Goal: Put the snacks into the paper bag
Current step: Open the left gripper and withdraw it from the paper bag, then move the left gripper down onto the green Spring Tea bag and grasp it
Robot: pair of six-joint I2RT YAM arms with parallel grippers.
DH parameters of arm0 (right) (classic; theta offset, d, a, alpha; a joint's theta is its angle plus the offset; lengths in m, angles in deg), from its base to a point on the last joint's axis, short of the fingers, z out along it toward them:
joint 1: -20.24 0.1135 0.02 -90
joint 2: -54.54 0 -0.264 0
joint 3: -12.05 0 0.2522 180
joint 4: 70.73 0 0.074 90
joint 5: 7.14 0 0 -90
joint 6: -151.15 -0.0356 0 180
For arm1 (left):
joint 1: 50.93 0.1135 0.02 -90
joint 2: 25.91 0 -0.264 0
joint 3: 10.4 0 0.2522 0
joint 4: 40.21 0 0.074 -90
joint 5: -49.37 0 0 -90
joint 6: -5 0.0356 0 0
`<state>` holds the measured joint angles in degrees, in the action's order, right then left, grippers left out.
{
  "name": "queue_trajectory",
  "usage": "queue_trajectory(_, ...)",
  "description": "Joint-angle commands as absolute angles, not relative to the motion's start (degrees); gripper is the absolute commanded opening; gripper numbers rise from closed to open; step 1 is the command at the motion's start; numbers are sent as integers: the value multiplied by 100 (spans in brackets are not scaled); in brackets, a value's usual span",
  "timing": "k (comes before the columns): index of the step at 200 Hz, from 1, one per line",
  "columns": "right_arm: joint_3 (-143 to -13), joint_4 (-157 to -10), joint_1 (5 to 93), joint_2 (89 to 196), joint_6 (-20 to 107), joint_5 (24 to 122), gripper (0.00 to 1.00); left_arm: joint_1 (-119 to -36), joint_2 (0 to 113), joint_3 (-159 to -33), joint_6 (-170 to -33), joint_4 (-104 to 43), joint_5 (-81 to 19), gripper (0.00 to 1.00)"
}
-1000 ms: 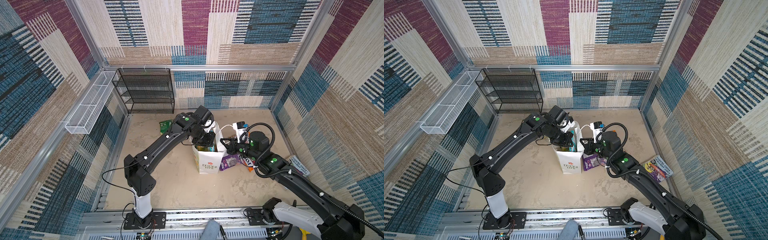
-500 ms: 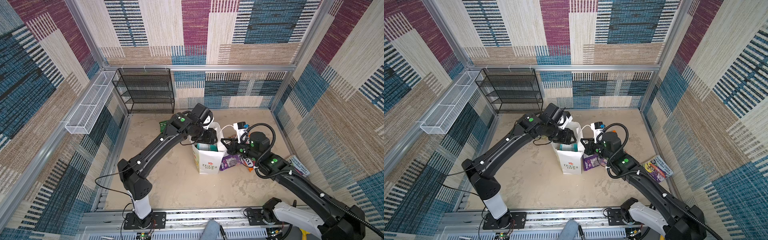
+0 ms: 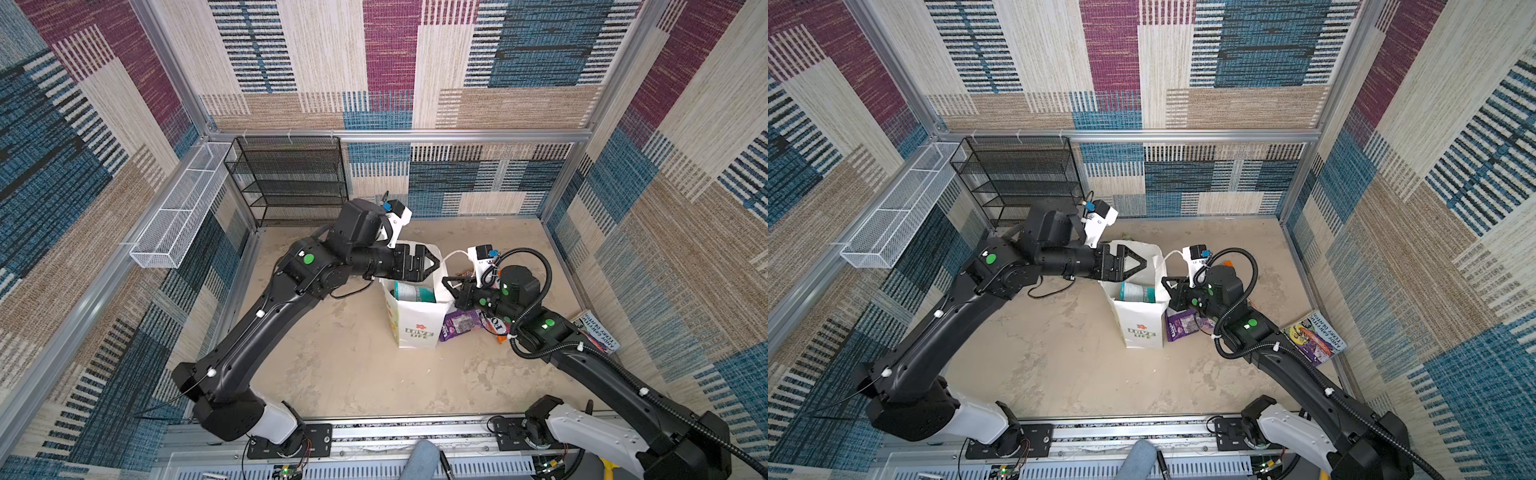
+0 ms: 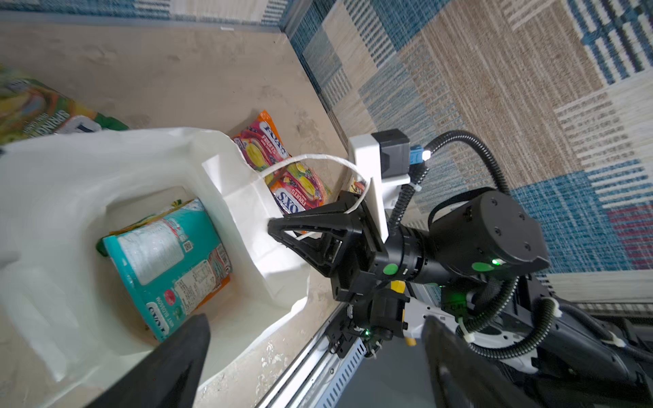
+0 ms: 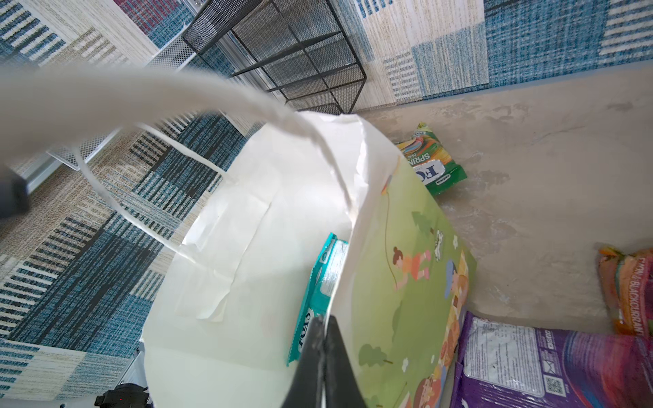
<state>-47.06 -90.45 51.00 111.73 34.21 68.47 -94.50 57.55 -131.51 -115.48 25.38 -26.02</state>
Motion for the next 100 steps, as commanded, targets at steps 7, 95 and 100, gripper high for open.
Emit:
queue_trajectory(7, -4712, -8739, 5105, 11124, 3508, 6914, 0, -9303, 5193, -12786, -11704, 2575, -4237, 99)
queue_trajectory(95, -4672, -8730, 5102, 11106, 3508, 6899, 0, -6447, 4230, -10099, -12598, 1713, -3282, 99)
queue_trajectory(100, -4673, -8738, 5101, 11110, 3512, 6901, 0, -6315, 4271, -9991, -12581, 1620, -3210, 99)
